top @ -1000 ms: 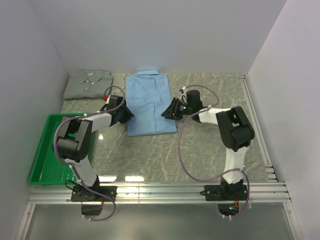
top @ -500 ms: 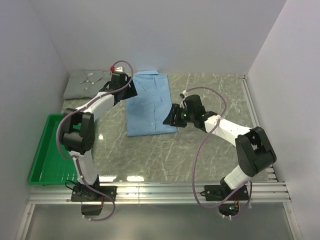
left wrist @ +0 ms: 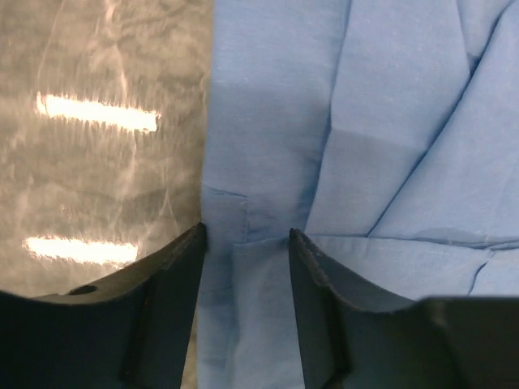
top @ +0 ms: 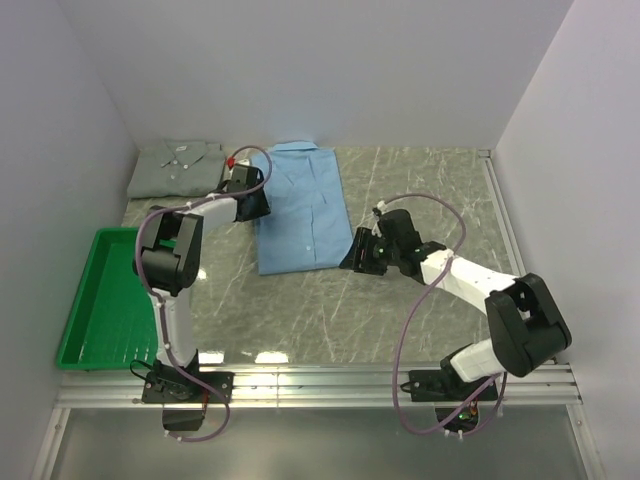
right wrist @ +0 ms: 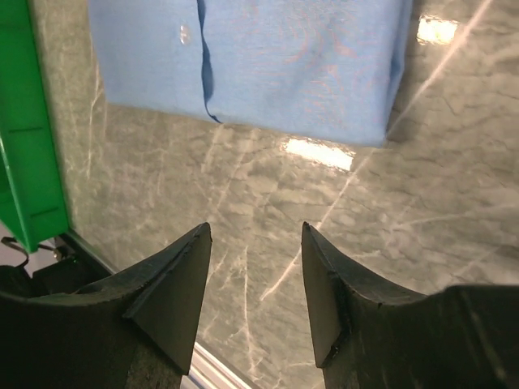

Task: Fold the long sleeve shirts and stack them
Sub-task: Fold the shirt

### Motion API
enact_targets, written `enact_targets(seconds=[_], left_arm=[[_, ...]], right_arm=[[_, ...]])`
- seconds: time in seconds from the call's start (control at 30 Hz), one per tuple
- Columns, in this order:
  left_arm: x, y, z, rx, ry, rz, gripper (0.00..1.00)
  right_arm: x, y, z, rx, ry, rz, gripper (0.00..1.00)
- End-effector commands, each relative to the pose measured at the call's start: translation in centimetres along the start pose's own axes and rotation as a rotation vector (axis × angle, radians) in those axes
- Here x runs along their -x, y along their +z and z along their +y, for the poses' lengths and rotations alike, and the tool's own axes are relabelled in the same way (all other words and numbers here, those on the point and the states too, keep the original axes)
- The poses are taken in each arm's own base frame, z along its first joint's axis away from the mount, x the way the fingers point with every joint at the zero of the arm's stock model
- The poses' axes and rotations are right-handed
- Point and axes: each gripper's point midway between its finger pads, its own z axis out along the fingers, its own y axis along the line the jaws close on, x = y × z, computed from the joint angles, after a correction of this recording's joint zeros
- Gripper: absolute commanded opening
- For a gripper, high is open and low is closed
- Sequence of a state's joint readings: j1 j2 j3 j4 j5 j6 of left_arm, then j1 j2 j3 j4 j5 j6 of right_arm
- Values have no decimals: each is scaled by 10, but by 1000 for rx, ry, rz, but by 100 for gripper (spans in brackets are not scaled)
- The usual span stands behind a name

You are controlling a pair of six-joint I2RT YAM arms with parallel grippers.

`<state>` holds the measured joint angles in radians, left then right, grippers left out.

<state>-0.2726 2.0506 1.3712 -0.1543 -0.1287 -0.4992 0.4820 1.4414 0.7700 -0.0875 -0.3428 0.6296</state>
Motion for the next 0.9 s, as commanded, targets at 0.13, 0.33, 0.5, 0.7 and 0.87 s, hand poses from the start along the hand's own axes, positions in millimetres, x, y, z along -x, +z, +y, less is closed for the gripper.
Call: enact_targets(seconds=[0.13,0.33,0.5,0.7,0.87], left_arm=[[-99,-32,-3,-15,-408,262,36],[-170,-108,-73,-174,-512,390,45],[-168,-171,-113,-273,-355,322,63],[-99,-191,-99,-175,-150,49,72],[-50,-161,-89,-34,-14,-87,66]], right_arm=[[7,-13,-13,-70,-19,-92,56],[24,-30,-46,-174,38,-167,55],[31,-45,-74,-215,109,-210,55],[32,-53,-98,-256,178,-243,55],[43,-50,-71,-140,90,-226,53]])
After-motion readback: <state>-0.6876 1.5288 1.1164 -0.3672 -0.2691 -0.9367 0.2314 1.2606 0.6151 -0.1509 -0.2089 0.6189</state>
